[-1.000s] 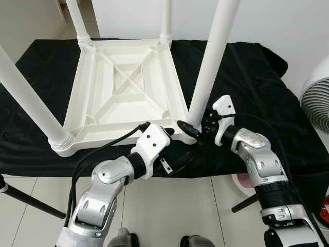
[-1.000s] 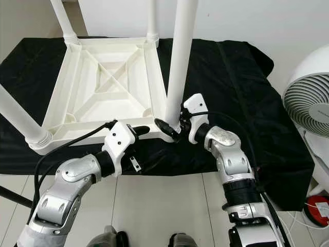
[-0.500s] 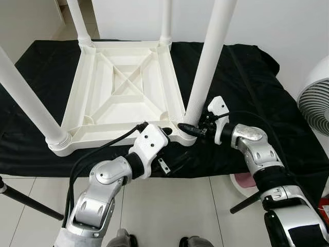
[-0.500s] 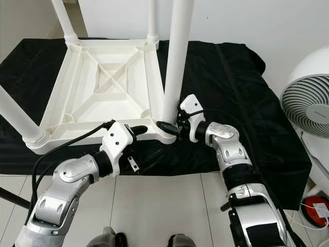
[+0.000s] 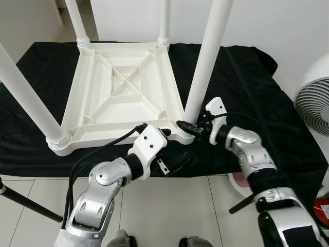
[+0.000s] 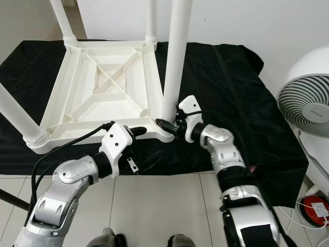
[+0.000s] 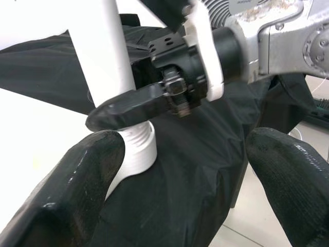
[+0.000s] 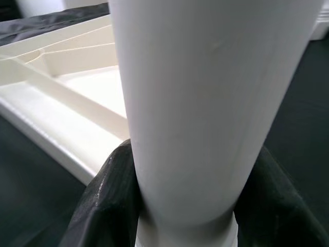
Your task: Building children table
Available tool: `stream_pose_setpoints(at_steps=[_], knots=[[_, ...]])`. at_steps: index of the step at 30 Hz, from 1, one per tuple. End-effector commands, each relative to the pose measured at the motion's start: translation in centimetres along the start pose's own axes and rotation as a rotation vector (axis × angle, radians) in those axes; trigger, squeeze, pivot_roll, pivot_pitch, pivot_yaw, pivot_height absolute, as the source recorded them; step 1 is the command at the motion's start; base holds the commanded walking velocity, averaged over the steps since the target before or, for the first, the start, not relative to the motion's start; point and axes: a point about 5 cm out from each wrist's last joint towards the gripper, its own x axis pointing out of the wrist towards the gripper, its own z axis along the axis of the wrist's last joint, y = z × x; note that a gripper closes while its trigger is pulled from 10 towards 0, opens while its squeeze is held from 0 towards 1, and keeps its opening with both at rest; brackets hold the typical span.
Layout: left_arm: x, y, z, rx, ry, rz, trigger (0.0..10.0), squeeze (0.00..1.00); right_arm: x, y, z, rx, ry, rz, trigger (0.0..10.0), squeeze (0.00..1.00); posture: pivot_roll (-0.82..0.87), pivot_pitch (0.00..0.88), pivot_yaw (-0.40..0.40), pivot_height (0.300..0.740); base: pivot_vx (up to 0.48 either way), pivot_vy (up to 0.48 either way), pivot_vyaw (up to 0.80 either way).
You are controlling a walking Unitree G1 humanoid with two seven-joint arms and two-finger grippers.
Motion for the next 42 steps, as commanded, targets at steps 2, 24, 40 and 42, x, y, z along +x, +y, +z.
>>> stream_pose_setpoints(at_steps=[2, 24, 40, 42], knots=[[0.2, 0.5, -0.3, -0.002, 0.01, 0.092, 10.0, 0.0, -0.2, -0.2, -0.6, 0.002, 0.035, -0.146, 10.0, 0.0, -0.05, 0.088, 0.012, 0.74, 0.0, 0.0, 0.0], [0.5, 0.4, -0.1, -0.007, 0.0, 0.075, 10.0, 0.0, 0.9, 6.2, 0.6, 0.199, -0.044, -0.586, 10.0, 0.0, -0.08, 0.099, 0.02, 0.74, 0.0, 0.0, 0.0], [0.5, 0.5, -0.3, -0.008, 0.0, 0.087, 10.0, 0.0, -0.9, 3.1, 1.6, 0.18, -0.07, -0.403, 10.0, 1.0, -0.08, 0.094, 0.01, 0.74, 0.0, 0.0, 0.0], [0.5, 0.5, -0.3, -0.007, 0.0, 0.088, 10.0, 0.0, -1.0, 2.6, 1.7, 0.156, -0.063, -0.345, 10.0, 0.66, -0.07, 0.093, 0.01, 0.74, 0.0, 0.0, 0.0]])
